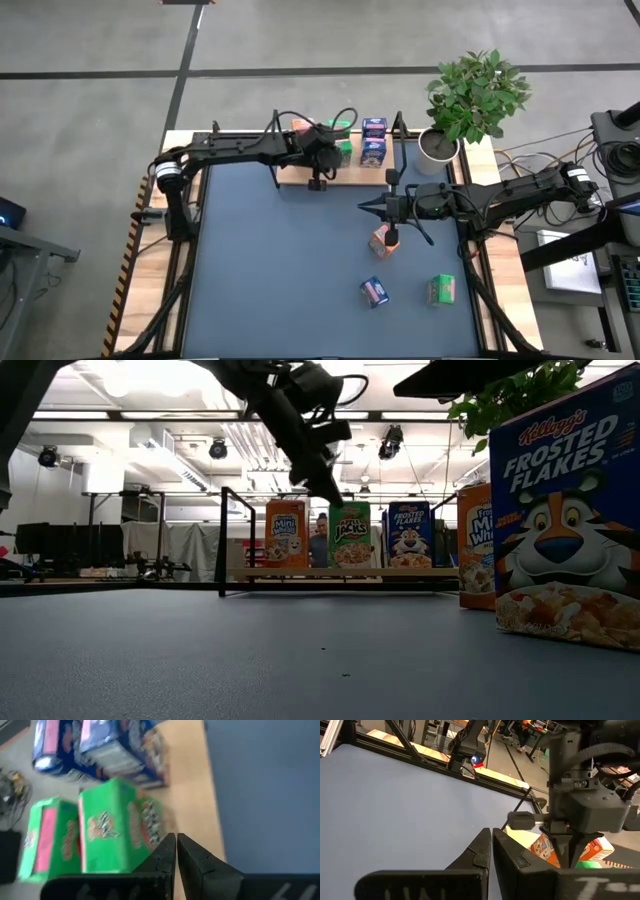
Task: Stack cereal on shelf
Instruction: Put the left green cereal box on the shelf
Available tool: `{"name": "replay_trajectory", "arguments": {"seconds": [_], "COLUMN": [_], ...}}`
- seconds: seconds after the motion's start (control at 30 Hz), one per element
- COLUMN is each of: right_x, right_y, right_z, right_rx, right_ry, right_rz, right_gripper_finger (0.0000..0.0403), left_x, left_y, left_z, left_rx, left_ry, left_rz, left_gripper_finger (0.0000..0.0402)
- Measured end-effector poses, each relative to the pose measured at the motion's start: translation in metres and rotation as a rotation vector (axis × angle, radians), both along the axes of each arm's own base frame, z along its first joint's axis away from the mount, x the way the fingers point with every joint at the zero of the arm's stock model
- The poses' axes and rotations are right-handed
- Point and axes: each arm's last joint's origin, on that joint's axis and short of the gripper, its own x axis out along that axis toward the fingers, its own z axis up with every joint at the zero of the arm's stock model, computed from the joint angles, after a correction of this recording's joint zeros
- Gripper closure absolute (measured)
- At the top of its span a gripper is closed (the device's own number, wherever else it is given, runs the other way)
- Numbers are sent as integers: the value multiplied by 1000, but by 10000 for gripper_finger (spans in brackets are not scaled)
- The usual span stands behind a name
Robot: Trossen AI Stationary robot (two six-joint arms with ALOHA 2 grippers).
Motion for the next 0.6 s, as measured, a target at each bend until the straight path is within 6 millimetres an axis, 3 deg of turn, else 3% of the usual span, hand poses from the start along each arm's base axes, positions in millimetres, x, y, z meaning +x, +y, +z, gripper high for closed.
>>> {"name": "replay_trajectory", "arguments": {"seconds": [0.6], "right_x": [0], "right_y": [0], "right_z": [0], "right_rx": [0], "right_ry": [0], "right_rz": [0], "right_gripper_finger": [394], "left_x": [-3], "left_y": [14], "left_z": [1], "left_rx": [32], "left_ry": [-15], "left_rz": [49], "left_gripper_finger": [402]}}
